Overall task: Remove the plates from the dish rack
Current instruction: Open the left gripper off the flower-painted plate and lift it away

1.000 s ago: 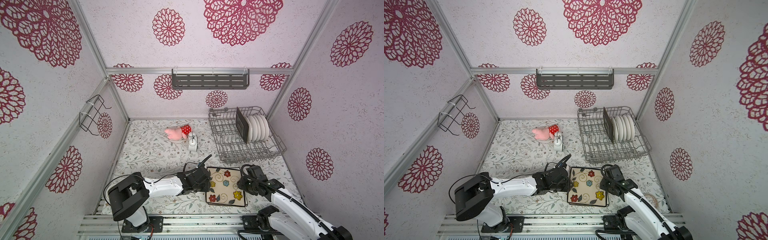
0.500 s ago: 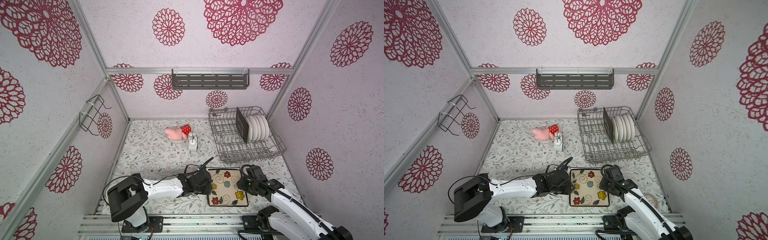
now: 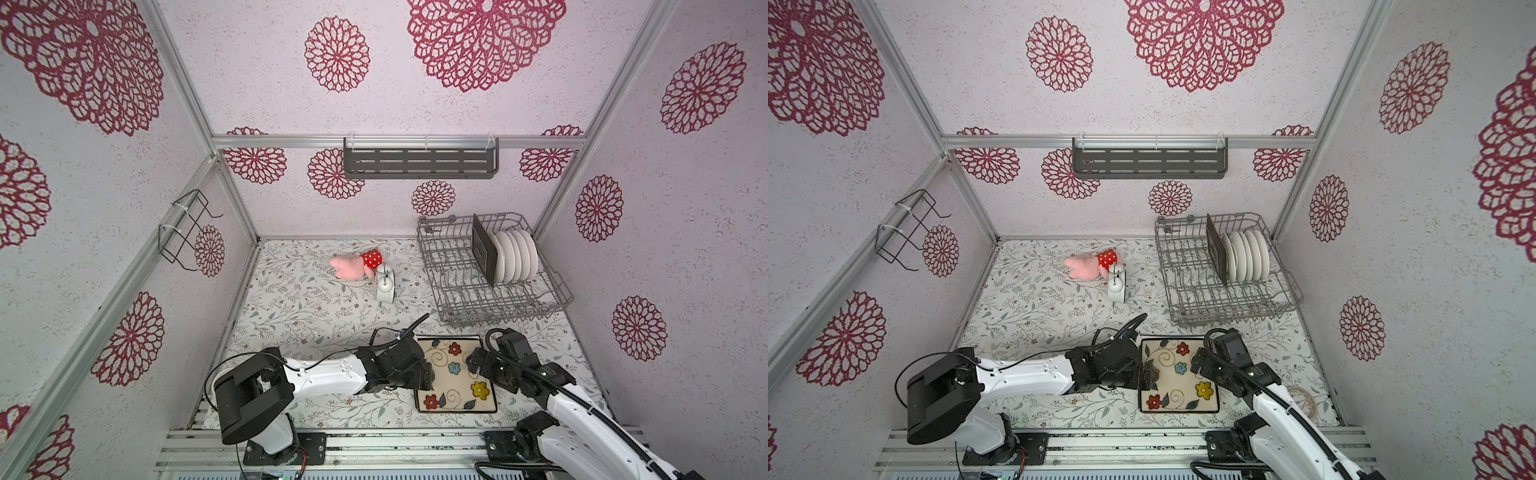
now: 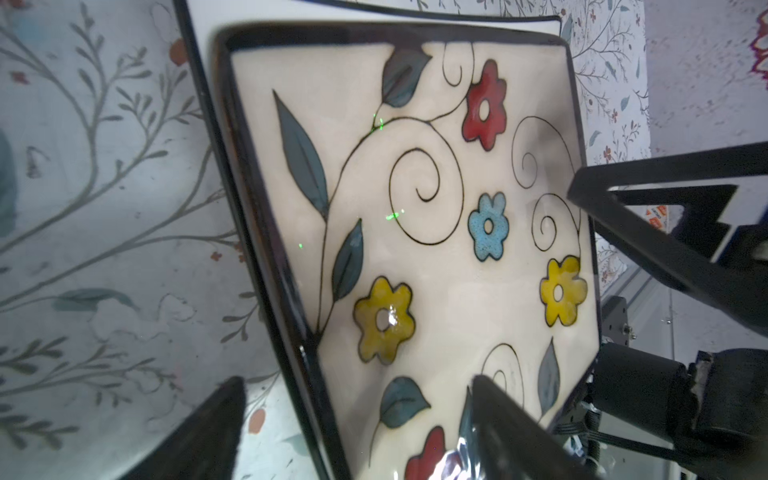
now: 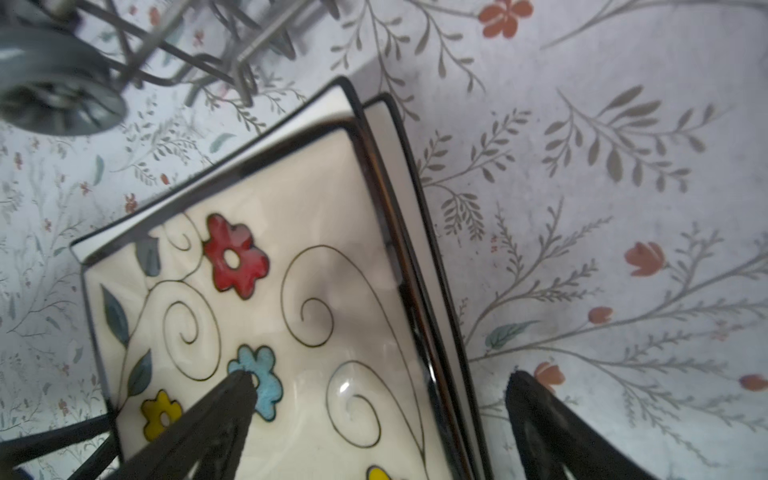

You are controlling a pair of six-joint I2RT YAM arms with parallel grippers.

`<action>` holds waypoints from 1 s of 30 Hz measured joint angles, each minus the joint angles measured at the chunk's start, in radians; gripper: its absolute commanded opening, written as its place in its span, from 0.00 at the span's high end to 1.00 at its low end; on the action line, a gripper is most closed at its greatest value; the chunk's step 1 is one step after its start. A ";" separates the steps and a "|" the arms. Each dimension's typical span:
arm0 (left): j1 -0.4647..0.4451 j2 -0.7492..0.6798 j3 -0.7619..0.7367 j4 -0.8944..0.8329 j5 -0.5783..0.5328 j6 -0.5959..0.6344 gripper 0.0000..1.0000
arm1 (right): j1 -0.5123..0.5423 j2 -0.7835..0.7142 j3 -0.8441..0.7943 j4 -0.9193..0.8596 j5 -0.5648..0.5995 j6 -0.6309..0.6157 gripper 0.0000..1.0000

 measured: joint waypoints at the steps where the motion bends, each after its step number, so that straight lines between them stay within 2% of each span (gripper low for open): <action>1: 0.000 -0.001 0.004 -0.006 -0.008 0.005 0.03 | 0.000 -0.023 0.000 -0.002 0.006 0.000 0.01; 7: 0.009 -0.050 0.060 -0.098 -0.068 0.068 0.03 | 0.002 -0.145 0.030 -0.059 0.064 -0.005 0.01; 13: 0.039 -0.249 0.102 -0.182 -0.233 0.181 0.03 | 0.004 -0.150 0.112 -0.002 0.066 -0.089 0.01; 17: 0.094 -0.415 0.097 -0.174 -0.349 0.294 0.03 | 0.008 -0.082 0.228 0.042 0.095 -0.241 0.01; 20: 0.118 -0.549 0.060 -0.152 -0.460 0.387 0.03 | 0.011 -0.031 0.326 0.135 0.183 -0.398 0.01; 24: 0.190 -0.700 0.005 -0.122 -0.549 0.488 0.02 | 0.011 0.000 0.344 0.274 0.290 -0.581 0.01; 27: 0.262 -0.769 -0.009 -0.127 -0.571 0.545 0.03 | 0.002 0.055 0.336 0.375 0.311 -0.669 0.01; 30: 0.308 -0.792 0.038 -0.217 -0.609 0.594 0.03 | -0.029 0.169 0.369 0.421 0.302 -0.702 0.01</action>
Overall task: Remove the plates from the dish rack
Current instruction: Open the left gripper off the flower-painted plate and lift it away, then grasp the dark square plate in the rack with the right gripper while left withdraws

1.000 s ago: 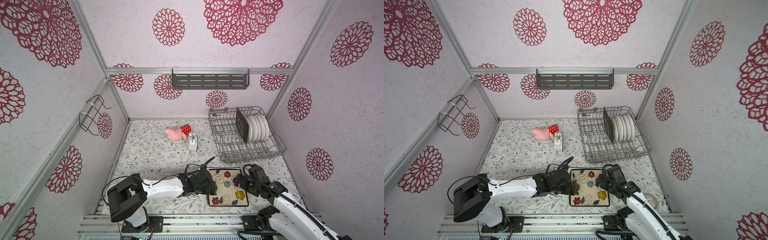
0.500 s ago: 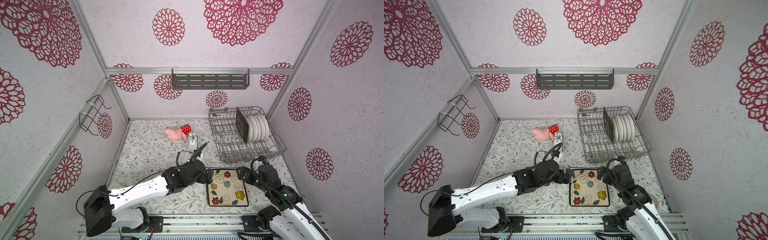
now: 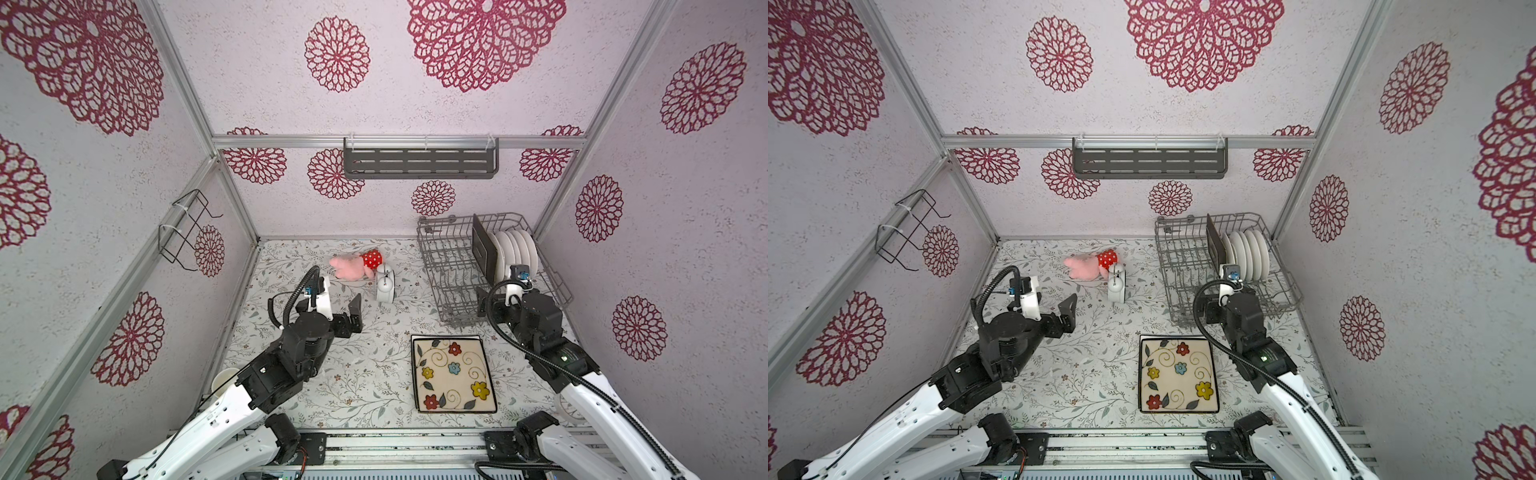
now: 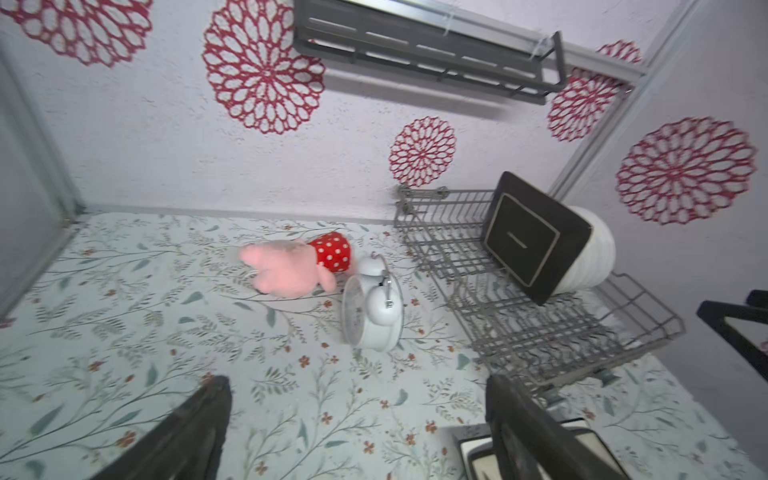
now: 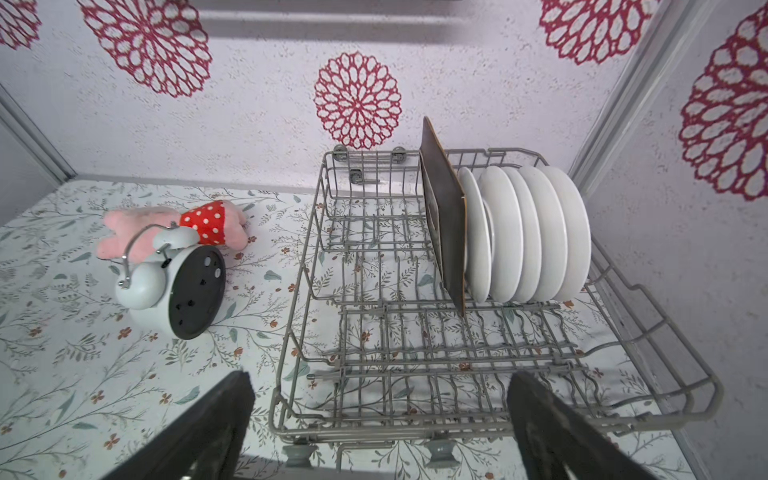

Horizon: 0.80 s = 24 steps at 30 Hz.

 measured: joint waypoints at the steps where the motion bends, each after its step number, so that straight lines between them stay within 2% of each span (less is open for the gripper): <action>1: 0.008 -0.005 0.020 -0.033 -0.012 0.013 0.03 | -0.006 0.031 0.009 0.021 0.000 -0.008 0.01; 5: 0.030 -0.078 0.087 -0.163 -0.039 0.082 0.02 | -0.050 0.193 0.000 0.107 -0.026 -0.055 0.04; 14: 0.045 -0.241 0.186 -0.432 -0.111 0.199 0.03 | -0.287 0.411 -0.011 0.269 -0.227 -0.074 0.09; 18: 0.048 -0.277 0.212 -0.519 -0.128 0.218 0.03 | -0.328 0.527 0.055 0.305 -0.303 -0.081 0.15; 24: 0.048 -0.337 0.210 -0.546 -0.116 0.232 0.03 | -0.348 0.679 0.171 0.347 -0.365 -0.098 0.20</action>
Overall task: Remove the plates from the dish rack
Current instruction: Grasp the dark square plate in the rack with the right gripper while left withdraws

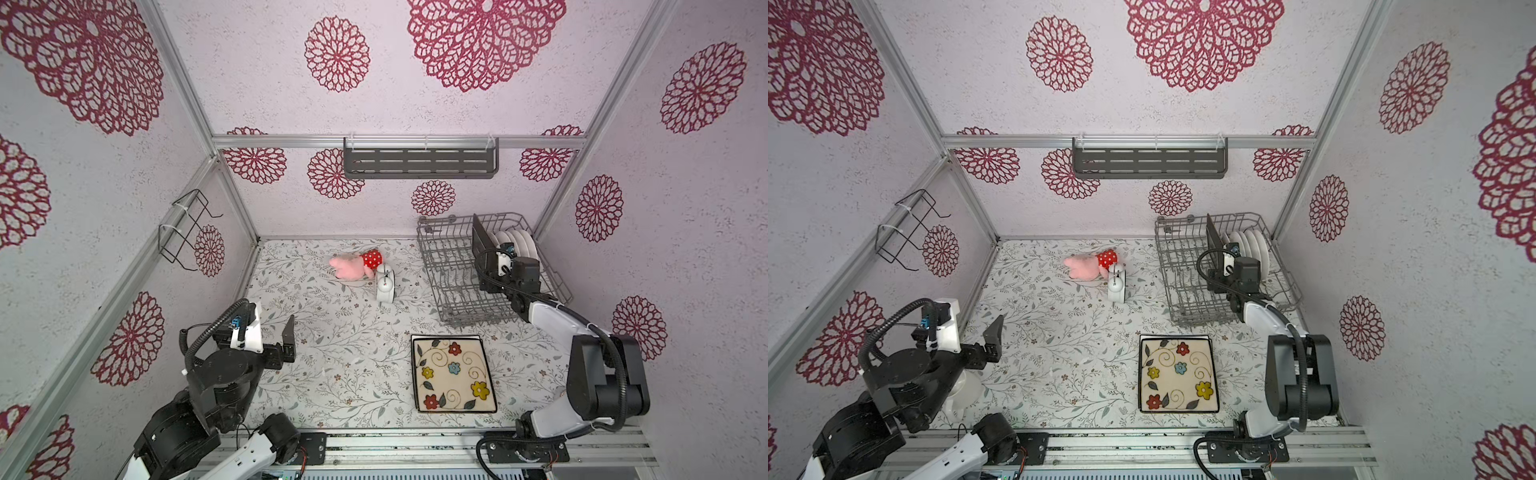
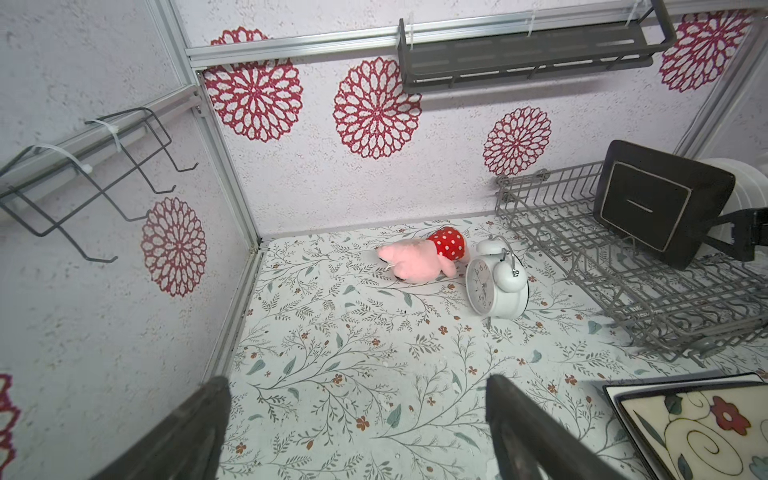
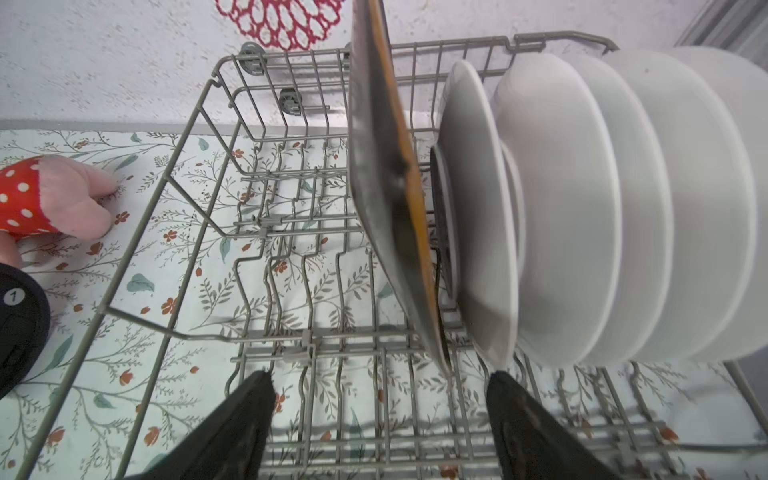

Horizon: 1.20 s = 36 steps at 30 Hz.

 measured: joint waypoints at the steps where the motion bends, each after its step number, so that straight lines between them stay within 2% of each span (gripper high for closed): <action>1: 0.000 -0.003 0.000 0.000 0.000 0.001 0.03 | -0.002 0.018 0.014 0.004 -0.005 -0.005 0.21; 9: 0.000 0.017 -0.005 0.002 -0.011 0.008 0.03 | -0.006 0.170 0.126 0.045 -0.037 -0.031 0.29; 14: 0.000 0.061 -0.024 0.005 -0.025 0.024 0.03 | -0.006 0.217 0.144 0.123 -0.048 -0.056 0.40; 22: 0.023 0.153 -0.038 0.064 -0.023 0.066 0.03 | -0.005 0.243 0.134 0.205 -0.046 -0.096 0.55; 26: 0.066 0.195 -0.048 0.092 0.014 0.077 0.03 | -0.004 0.243 0.113 0.242 -0.043 -0.120 0.60; 29: 0.095 0.219 -0.048 0.107 0.045 0.080 0.03 | -0.003 0.243 0.096 0.272 -0.040 -0.142 0.67; 36: 0.117 0.238 -0.049 0.133 0.097 0.080 0.03 | -0.002 0.243 0.057 0.341 -0.039 -0.166 0.76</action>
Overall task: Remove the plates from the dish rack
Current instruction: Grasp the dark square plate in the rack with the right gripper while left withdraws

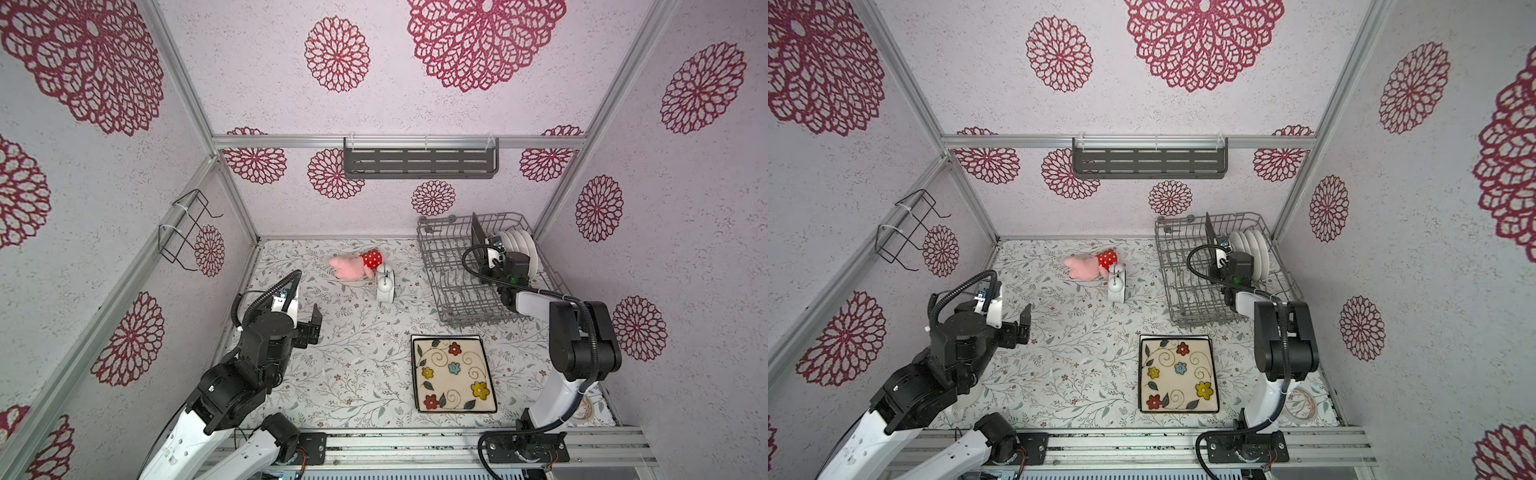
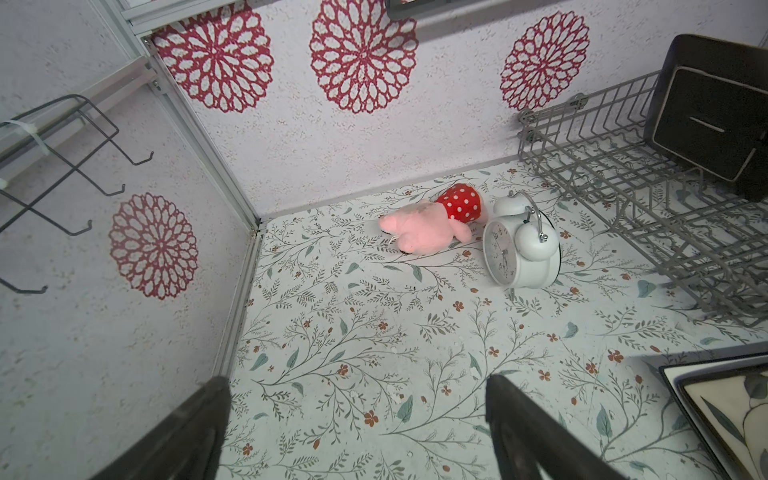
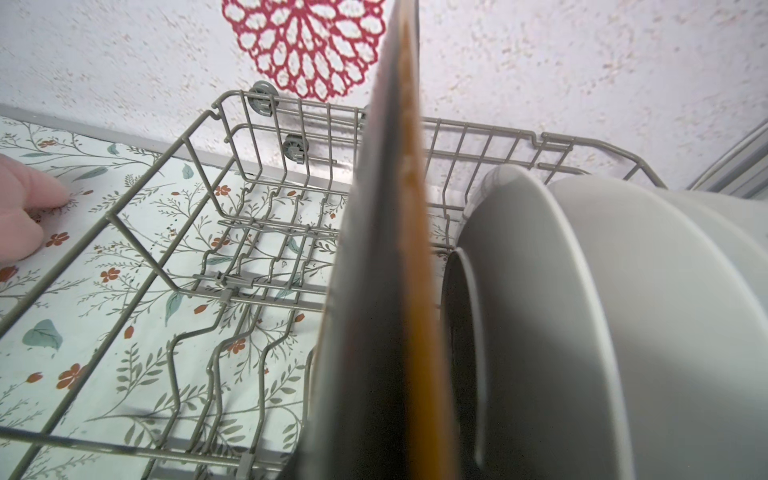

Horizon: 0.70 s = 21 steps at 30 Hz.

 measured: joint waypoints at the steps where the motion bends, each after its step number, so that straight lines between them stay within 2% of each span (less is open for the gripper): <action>1: 0.001 0.002 0.000 0.003 0.005 0.000 0.03 | 0.000 0.000 -0.006 0.010 0.000 -0.002 0.77; 13: 0.007 0.009 -0.039 0.028 0.036 -0.016 0.03 | 0.004 -0.034 -0.058 0.037 0.019 -0.041 0.87; 21: 0.008 -0.015 -0.058 0.041 0.045 -0.035 0.03 | 0.026 -0.083 -0.074 -0.026 0.043 -0.086 0.91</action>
